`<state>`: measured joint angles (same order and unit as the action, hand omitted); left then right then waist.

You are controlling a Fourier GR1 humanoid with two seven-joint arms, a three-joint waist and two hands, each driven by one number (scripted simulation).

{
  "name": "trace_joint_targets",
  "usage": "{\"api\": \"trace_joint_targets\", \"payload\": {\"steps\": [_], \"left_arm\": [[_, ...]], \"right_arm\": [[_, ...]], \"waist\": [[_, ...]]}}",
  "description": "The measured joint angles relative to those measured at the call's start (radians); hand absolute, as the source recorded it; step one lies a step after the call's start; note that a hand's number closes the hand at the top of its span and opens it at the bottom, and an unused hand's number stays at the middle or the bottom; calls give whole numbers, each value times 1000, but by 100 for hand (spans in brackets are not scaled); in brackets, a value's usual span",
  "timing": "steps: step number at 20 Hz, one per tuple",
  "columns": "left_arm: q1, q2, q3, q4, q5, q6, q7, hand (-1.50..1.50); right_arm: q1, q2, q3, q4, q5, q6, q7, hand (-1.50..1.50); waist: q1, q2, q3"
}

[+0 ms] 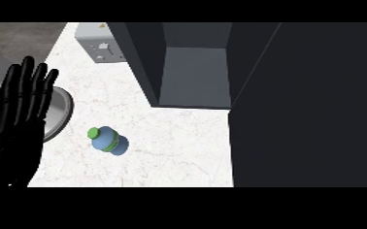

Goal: Pick up the bottled water, place it into the cabinet and close the cabinet

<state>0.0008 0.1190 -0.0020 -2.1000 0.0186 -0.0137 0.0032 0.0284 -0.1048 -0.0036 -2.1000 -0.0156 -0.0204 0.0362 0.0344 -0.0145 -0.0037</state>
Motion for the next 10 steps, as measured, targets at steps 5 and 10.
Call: {"api": "trace_joint_targets", "payload": {"steps": [5,10], "left_arm": [[75,-42,4,-83,-148,121,41,-150],[161,-94,-58,-153,-124,345,125,-150]], "right_arm": [[44,-1,10,-41,-4,26,-29,-150],[107,-4,84,-102,-80,98,22,-150]], "waist": [[-21,7,4],[-24,6,4]]}}
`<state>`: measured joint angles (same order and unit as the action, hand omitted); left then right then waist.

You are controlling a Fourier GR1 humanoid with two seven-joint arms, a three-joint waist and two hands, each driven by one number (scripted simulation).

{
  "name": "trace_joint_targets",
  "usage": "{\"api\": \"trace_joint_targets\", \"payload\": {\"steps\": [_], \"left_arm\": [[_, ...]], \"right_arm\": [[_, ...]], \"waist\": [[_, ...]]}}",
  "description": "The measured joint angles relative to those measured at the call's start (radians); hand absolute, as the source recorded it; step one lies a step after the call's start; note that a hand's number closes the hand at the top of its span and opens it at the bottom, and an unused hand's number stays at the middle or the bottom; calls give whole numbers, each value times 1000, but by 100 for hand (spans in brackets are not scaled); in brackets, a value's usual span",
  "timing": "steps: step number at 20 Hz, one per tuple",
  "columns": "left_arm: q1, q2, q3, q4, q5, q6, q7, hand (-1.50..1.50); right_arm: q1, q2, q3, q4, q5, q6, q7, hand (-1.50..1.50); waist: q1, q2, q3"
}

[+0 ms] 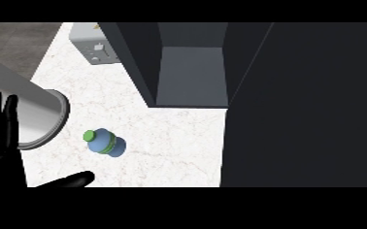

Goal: Pick up the bottled water, place it into the cabinet and close the cabinet

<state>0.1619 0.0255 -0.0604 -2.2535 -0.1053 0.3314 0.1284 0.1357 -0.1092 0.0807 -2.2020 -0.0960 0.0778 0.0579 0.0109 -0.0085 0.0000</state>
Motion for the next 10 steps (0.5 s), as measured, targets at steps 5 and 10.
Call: {"api": "trace_joint_targets", "payload": {"steps": [5,10], "left_arm": [[71,-18,-184,-131,-104,195,116,-150],[49,-22,-373,-117,-224,357,220,-150]], "right_arm": [[59,-11,61,-152,-47,20,117,-150],[98,-5,128,-242,-23,7,186,-150]], "waist": [[-9,1,1],[-14,3,2]]}}
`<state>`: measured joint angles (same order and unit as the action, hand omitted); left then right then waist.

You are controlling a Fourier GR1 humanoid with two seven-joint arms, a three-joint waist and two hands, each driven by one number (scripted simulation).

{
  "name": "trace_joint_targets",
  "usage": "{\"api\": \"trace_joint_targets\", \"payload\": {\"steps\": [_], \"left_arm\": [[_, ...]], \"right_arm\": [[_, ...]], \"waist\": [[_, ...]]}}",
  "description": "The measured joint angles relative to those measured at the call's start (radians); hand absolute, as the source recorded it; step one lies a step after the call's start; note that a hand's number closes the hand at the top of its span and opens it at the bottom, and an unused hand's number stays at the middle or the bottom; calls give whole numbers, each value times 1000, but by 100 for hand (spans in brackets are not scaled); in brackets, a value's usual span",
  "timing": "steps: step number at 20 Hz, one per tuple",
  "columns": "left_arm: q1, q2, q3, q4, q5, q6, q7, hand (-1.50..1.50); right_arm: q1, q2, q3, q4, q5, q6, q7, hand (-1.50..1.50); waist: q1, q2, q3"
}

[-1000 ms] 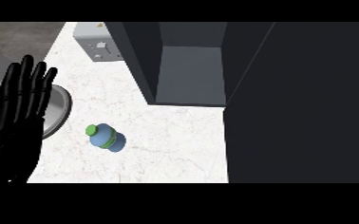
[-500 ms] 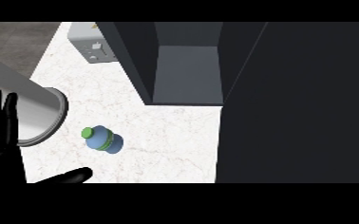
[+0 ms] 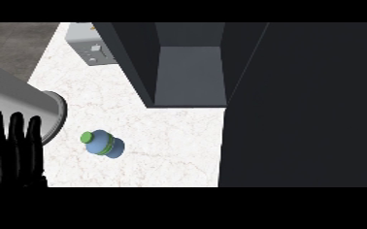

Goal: Pick up the bottled water, place it into the cabinet and close the cabinet

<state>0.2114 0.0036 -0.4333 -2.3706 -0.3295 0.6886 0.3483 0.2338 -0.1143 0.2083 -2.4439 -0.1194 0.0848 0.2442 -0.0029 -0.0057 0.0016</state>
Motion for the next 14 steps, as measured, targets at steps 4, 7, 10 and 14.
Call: {"api": "trace_joint_targets", "payload": {"steps": [4,7,10,14], "left_arm": [[-16,-2,-84,15,-81,73,68,-150],[-18,-3,-149,27,-138,121,104,-150],[-20,-3,-194,38,-197,152,150,-150],[-22,-4,-235,48,-272,166,199,-150]], "right_arm": [[-25,1,-4,-10,1,-14,41,-150],[-39,13,27,-20,18,-35,70,-150],[-44,14,47,-33,28,-49,102,-150],[-59,21,71,-44,45,-72,131,-150]], "waist": [[2,1,0],[4,1,0],[4,0,0],[4,0,0]]}}
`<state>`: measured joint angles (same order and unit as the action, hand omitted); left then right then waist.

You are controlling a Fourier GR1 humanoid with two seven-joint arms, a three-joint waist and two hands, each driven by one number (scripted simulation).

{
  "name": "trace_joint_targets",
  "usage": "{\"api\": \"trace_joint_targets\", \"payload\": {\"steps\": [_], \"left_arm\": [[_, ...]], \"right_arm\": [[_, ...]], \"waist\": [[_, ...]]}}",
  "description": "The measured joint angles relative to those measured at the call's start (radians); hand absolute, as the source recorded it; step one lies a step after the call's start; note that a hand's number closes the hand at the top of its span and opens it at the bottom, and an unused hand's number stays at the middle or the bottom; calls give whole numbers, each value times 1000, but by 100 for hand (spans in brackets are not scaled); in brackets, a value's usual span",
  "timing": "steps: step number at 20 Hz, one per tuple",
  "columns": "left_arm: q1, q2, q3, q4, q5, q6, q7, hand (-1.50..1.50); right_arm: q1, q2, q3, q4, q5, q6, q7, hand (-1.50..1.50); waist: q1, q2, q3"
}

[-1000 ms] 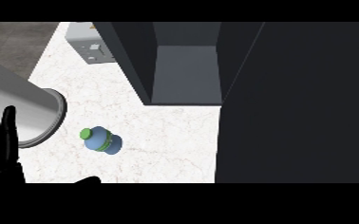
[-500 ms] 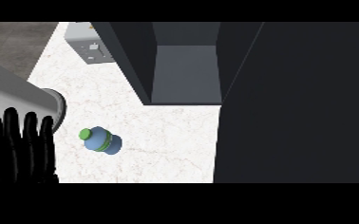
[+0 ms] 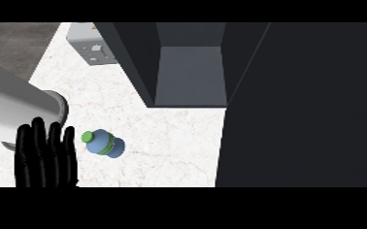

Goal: Pick up the bottled water, place it into the cabinet and close the cabinet

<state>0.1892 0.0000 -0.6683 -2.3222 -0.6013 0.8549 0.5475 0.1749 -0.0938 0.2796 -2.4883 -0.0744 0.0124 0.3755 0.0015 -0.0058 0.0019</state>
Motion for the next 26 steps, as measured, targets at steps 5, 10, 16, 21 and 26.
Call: {"api": "trace_joint_targets", "payload": {"steps": [5,10,16,21,26], "left_arm": [[-25,0,3,9,-64,13,41,-150],[-38,3,27,7,-96,0,80,-150],[-64,2,82,11,-106,-11,92,-150],[-51,29,139,25,-63,6,55,-150],[-39,71,226,51,77,28,-11,-150]], "right_arm": [[-28,0,13,-8,13,-28,38,-150],[-33,-6,29,-12,21,-39,51,-150],[-53,-5,59,-15,29,-64,75,-150],[-57,-16,68,-18,36,-80,89,-150],[-64,-19,72,-14,42,-89,84,-150]], "waist": [[-3,1,-1],[-3,1,-1],[-5,2,-2],[-7,3,-3],[-8,4,-3]]}}
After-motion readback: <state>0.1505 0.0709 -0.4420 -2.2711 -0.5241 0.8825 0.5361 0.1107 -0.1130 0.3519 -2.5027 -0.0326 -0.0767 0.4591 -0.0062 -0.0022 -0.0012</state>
